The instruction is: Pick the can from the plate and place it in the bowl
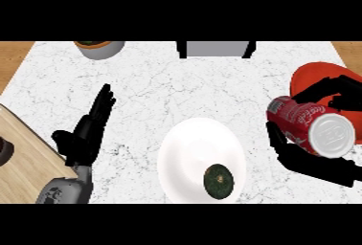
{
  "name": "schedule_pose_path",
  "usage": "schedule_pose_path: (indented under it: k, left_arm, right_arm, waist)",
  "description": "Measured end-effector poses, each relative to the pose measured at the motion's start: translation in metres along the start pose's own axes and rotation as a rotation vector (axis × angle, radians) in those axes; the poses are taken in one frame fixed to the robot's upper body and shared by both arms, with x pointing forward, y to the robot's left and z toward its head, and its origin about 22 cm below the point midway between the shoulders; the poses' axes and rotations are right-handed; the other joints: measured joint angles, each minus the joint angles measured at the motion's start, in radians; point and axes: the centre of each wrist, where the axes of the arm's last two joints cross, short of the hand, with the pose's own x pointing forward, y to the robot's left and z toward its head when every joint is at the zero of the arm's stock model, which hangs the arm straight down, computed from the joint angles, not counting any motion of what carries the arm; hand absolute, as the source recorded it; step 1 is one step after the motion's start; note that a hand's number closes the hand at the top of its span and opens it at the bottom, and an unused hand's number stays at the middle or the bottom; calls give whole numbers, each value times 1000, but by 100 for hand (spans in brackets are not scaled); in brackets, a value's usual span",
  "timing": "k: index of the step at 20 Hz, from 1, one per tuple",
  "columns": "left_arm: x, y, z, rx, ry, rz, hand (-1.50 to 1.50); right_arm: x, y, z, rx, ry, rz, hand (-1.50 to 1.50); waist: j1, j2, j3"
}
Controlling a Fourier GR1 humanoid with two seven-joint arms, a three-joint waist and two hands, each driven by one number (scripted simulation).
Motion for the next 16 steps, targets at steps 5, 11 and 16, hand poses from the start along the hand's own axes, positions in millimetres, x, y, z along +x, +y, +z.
schedule_pose_path:
  k: [5,11,16]
  left_arm:
    - [0,5,1,-12,-5,-6,0]
    - [5,5,-4,-19,-4,-6,0]
    - [-1,1,-1,-18,-6,-9,0]
  right_arm:
    - [11,-16,-30,-59,51,26,150]
    - [-10,-27,-71,-89,121,81,150]
    - [-37,-37,-93,-106,187,245,150]
  waist:
    - [8,2,1]
    - [11,4,1]
    - [13,5,1]
